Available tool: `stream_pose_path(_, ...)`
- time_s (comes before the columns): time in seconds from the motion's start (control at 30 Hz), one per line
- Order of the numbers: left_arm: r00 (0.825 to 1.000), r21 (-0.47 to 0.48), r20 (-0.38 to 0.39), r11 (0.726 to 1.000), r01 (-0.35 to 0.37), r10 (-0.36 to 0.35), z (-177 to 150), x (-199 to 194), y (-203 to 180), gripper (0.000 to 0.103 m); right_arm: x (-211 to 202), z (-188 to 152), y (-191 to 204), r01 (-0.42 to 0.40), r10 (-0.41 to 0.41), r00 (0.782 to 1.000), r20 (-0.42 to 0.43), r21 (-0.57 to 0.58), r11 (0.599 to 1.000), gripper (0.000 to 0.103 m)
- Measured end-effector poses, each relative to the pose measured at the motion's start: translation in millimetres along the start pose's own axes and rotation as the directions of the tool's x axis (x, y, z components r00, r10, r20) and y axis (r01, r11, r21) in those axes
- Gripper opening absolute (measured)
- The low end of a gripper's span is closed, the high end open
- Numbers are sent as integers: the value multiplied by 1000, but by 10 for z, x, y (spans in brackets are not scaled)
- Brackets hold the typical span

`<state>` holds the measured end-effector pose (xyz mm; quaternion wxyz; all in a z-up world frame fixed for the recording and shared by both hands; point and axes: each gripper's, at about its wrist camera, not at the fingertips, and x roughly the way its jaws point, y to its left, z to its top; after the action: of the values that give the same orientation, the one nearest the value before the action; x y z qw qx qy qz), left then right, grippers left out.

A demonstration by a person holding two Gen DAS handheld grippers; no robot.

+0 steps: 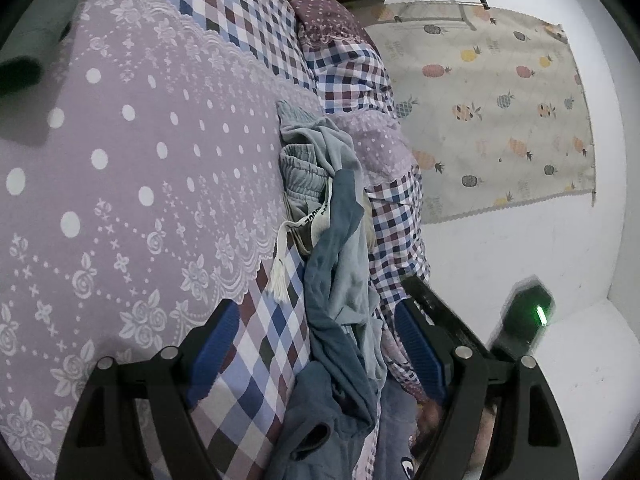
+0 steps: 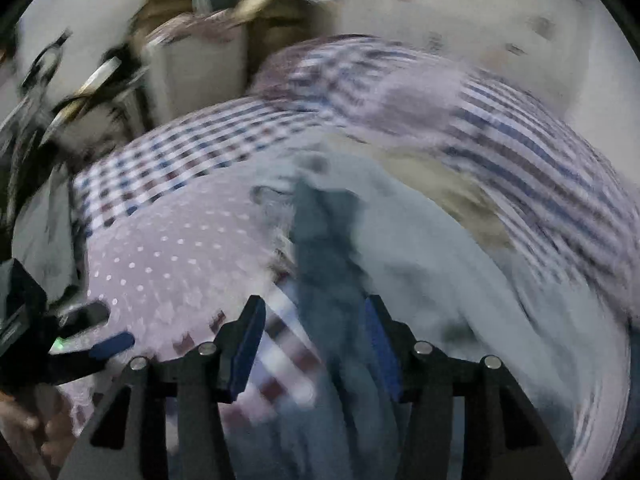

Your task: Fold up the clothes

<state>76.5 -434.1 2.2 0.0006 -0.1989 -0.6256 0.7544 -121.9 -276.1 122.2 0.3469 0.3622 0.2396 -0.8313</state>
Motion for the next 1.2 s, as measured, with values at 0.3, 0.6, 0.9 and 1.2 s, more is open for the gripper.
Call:
stream_pose_path(0.3, 1000, -11, 5, 1000, 11, -11, 45, 72, 23, 83, 1063, 578, 97, 22, -24, 1000, -17, -148, 989, 43)
stream_pose_path(0.6, 1000, -11, -8, 1000, 20, -21, 23, 163, -2, 83, 1675, 825, 73, 77, -98, 988, -120, -165, 983, 30)
stream_pose_path(0.9, 998, -57, 14, 997, 59, -58, 88, 36, 68, 83, 725, 1236, 177, 40, -29, 996, 89, -120, 992, 4)
stream_pose_path(1.2, 995, -93, 53, 992, 88, -83, 183, -121, 143, 83, -397, 2120, 774, 111, -59, 953, 297, -160, 981, 4)
